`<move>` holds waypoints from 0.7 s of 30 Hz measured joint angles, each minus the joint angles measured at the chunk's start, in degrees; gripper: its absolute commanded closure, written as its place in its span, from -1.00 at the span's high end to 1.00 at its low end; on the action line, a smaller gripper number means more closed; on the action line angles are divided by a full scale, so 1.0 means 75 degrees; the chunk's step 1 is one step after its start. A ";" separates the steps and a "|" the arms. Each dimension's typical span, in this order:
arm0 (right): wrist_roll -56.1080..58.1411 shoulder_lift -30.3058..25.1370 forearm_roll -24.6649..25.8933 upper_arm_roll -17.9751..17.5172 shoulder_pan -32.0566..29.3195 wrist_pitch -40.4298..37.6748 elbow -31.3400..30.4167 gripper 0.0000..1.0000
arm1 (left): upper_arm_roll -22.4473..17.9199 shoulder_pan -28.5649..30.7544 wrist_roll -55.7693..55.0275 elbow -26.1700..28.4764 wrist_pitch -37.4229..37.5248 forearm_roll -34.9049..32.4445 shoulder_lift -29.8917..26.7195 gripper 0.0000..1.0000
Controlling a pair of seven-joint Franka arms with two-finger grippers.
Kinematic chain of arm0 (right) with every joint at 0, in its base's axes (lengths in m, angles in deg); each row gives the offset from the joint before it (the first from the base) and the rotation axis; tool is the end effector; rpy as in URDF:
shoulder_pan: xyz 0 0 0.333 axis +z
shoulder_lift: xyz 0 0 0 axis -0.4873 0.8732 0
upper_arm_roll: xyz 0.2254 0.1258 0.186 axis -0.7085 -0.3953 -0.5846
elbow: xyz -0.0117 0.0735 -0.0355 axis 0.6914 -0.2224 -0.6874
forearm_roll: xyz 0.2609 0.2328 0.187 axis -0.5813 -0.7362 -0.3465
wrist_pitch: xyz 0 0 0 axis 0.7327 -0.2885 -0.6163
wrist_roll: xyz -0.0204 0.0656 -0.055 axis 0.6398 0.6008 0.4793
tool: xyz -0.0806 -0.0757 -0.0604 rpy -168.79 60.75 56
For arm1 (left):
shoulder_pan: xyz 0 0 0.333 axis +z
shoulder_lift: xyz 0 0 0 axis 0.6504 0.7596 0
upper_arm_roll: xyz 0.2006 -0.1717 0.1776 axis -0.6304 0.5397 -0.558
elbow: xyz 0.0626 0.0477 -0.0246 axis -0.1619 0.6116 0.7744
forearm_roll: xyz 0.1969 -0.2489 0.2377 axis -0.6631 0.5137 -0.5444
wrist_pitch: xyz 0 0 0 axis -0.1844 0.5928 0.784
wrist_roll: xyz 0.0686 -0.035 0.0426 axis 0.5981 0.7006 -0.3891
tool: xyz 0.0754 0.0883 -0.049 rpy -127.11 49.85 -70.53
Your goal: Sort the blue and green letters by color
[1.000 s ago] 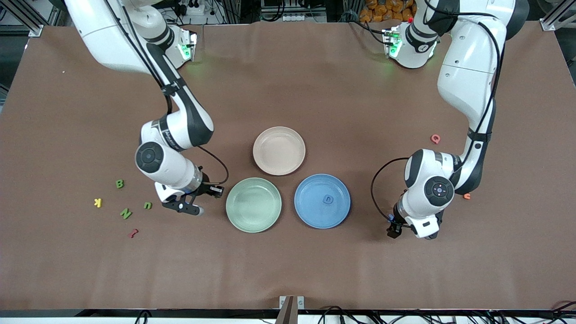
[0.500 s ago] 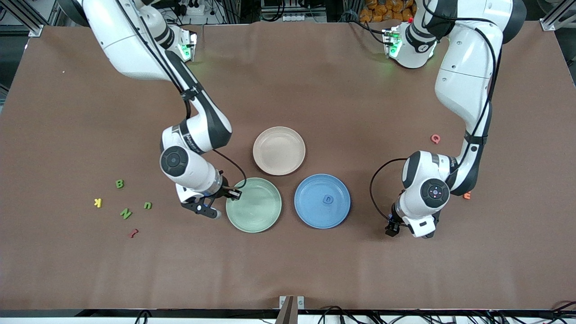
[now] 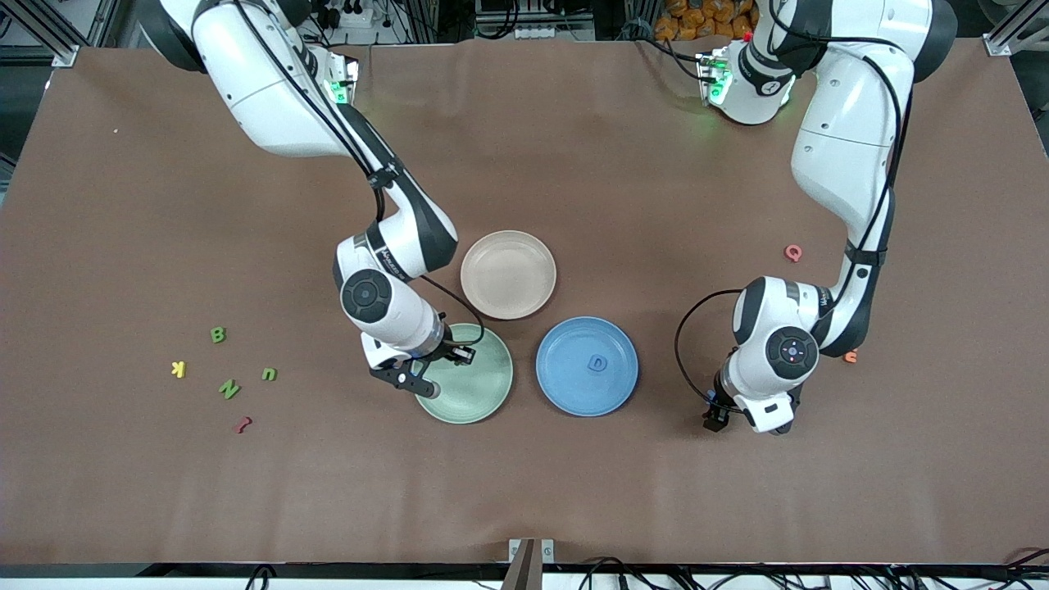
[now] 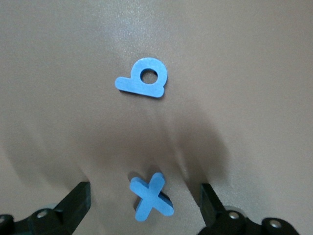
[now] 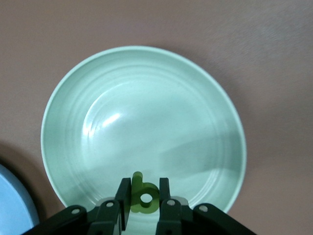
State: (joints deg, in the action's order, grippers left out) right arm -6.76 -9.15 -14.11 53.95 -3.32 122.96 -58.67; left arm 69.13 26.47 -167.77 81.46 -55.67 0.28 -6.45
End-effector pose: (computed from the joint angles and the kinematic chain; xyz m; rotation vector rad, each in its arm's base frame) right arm 0.6421 0.3625 0.2046 -2.9070 0.5653 0.0252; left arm 0.7036 -0.1781 0.1457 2.6405 1.6746 0.0548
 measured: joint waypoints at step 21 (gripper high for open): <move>-0.0022 0.0119 0.0070 0.0139 -0.0051 -0.0332 0.0541 1.00 | -0.0003 0.0000 0.0000 -0.0128 -0.0131 0.0000 -0.0008 -1.00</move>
State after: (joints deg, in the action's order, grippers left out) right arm -6.93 -8.26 -13.59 55.00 -3.70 120.48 -54.61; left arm 69.11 26.47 -167.77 80.50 -56.65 0.28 -6.51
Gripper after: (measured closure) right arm 0.000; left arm 0.652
